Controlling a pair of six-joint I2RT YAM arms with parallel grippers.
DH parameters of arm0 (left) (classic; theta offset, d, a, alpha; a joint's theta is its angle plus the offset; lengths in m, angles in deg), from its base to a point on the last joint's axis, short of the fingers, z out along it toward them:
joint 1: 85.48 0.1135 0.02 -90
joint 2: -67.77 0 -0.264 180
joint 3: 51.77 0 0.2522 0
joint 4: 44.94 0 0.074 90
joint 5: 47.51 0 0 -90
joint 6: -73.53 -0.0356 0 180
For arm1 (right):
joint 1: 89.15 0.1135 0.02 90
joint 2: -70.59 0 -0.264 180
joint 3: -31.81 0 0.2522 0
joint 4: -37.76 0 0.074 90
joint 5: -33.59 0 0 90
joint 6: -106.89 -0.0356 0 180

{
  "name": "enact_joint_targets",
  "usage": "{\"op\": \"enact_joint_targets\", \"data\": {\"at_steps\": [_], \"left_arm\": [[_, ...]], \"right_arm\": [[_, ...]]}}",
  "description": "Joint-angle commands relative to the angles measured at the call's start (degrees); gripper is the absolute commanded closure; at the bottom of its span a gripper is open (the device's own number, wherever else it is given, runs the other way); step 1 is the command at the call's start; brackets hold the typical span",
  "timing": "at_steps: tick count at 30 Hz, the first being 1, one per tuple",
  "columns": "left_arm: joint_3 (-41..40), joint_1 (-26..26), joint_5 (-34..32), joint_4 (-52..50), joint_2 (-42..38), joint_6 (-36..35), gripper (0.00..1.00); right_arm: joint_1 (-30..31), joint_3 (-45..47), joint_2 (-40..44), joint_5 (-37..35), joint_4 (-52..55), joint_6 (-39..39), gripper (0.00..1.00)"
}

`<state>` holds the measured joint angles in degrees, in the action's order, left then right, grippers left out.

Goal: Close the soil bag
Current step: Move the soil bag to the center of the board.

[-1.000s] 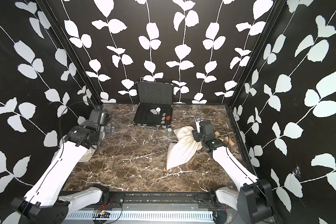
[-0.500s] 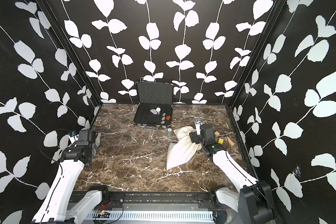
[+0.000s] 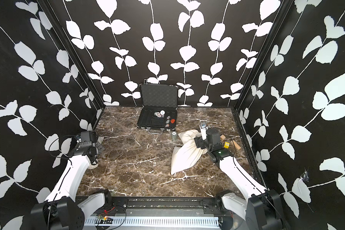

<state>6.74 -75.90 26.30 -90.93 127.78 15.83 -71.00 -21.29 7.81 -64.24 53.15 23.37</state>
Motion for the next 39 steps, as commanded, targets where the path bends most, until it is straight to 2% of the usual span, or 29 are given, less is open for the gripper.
{"op": "enact_joint_targets", "data": {"at_steps": [1, 4, 5, 10, 14, 19, 21, 22, 24, 26, 28, 32, 36, 39], "left_arm": [[0.54, -0.75, 14.93, 3.81, -3.47, -2.01, 1.00], [1.16, -6.96, 19.30, 3.56, -4.99, -0.57, 1.00], [1.76, -11.36, 19.70, 3.99, -5.32, 0.21, 1.00], [5.20, -25.90, 20.23, 9.02, -2.28, 5.45, 1.00], [11.68, -38.68, 16.77, 11.97, 5.76, 5.46, 1.00], [21.22, -47.35, 18.58, 18.13, 17.68, 5.78, 1.00], [25.79, -49.30, 19.60, 19.48, 22.74, 5.47, 1.00], [28.15, -50.97, 20.34, 19.70, 25.00, 5.42, 0.96], [32.11, -53.02, 22.11, 19.64, 28.38, 5.39, 0.75], [34.40, -54.30, 22.76, 19.17, 29.19, 4.93, 0.61], [34.48, -54.91, 22.45, 18.64, 27.52, 4.31, 0.49], [32.77, -54.94, 21.67, 15.29, 20.82, 1.56, 0.37], [30.49, -54.94, 18.17, 9.58, 13.12, -3.01, 0.28], [28.57, -54.86, 12.95, 4.76, 8.53, -6.43, 0.27]], "right_arm": [[-0.05, -0.10, 1.89, 2.01, -0.60, -0.25, 0.03], [-0.05, -0.53, 2.61, 4.65, -0.14, -1.09, 0.04], [-0.07, -0.76, 2.93, 5.87, 0.05, -1.51, 0.04], [0.19, -1.73, 4.44, 9.59, 1.35, -2.93, 0.05], [0.77, -3.03, 4.77, 11.55, 3.55, -3.50, 0.07], [2.41, -3.56, 5.36, 12.43, 5.14, -3.49, 0.08], [3.07, -3.69, 5.48, 12.78, 5.54, -3.55, 0.07], [3.38, -3.73, 5.40, 13.15, 5.67, -3.63, 0.07], [3.91, -3.81, 5.39, 13.89, 6.00, -3.89, 0.07], [4.65, -3.82, 5.40, 14.36, 5.98, -4.19, 0.07], [5.25, -3.84, 5.27, 14.95, 6.02, -4.38, 0.07], [6.37, -3.99, 4.27, 15.65, 6.48, -4.39, 0.07], [7.39, -4.58, 2.43, 15.73, 5.64, -4.85, 0.07], [7.76, -5.95, 0.30, 16.08, 4.38, -5.18, 0.07]]}}
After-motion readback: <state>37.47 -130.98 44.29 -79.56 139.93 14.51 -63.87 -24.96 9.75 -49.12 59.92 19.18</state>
